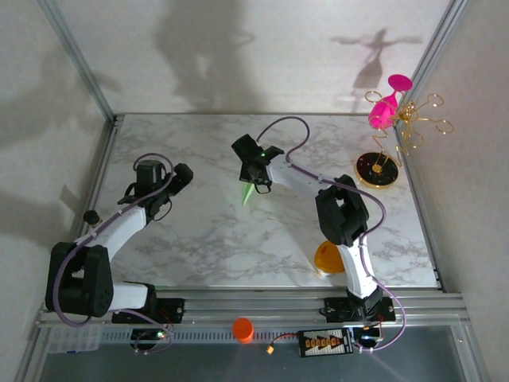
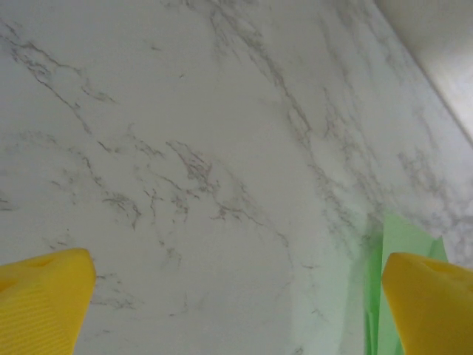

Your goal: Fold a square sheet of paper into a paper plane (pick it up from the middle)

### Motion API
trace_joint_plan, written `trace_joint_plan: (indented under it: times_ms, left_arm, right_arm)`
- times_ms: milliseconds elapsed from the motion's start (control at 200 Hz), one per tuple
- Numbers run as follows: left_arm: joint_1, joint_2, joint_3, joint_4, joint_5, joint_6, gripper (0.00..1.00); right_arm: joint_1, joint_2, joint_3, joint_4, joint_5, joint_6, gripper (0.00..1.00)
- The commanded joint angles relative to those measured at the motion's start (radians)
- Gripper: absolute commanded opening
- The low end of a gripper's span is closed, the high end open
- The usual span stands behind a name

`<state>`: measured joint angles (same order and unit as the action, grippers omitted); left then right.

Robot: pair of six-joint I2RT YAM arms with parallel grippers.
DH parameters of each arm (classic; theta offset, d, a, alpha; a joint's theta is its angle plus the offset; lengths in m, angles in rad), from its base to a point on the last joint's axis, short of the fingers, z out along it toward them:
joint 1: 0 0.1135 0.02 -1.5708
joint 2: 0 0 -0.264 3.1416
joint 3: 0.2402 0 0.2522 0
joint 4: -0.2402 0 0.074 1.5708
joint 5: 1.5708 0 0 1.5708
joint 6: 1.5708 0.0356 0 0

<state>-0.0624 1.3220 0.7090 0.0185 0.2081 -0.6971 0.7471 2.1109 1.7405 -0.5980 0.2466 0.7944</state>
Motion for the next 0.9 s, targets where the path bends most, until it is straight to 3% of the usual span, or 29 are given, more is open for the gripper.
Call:
trace_joint_plan:
  times_ms: [0, 125, 365, 611, 891]
  left_arm:
    - [0.025, -0.025, -0.039, 0.034, 0.091, -0.046, 0.99]
    - [0.024, -0.010, -0.072, 0.091, 0.153, -0.092, 0.99]
    - [-0.032, 0.072, -0.122, 0.208, 0.245, -0.190, 0.94]
    - [-0.126, 0.159, -0.125, 0.275, 0.251, -0.257, 0.79]
    - [-0.197, 0.240, -0.078, 0.294, 0.251, -0.278, 0.70]
  right_arm:
    - [-0.015, -0.079, -0.115, 0.294, -0.222, -0.118, 0.00]
    - [-0.033, -0.098, -0.240, 0.497, -0.400, -0.138, 0.00]
    - [-0.076, -0.119, -0.423, 0.702, -0.541, -0.132, 0.00]
    - [-0.119, -0.127, -0.558, 0.786, -0.586, -0.111, 0.08]
    - [-0.143, -0.129, -0.598, 0.773, -0.574, -0.118, 0.20]
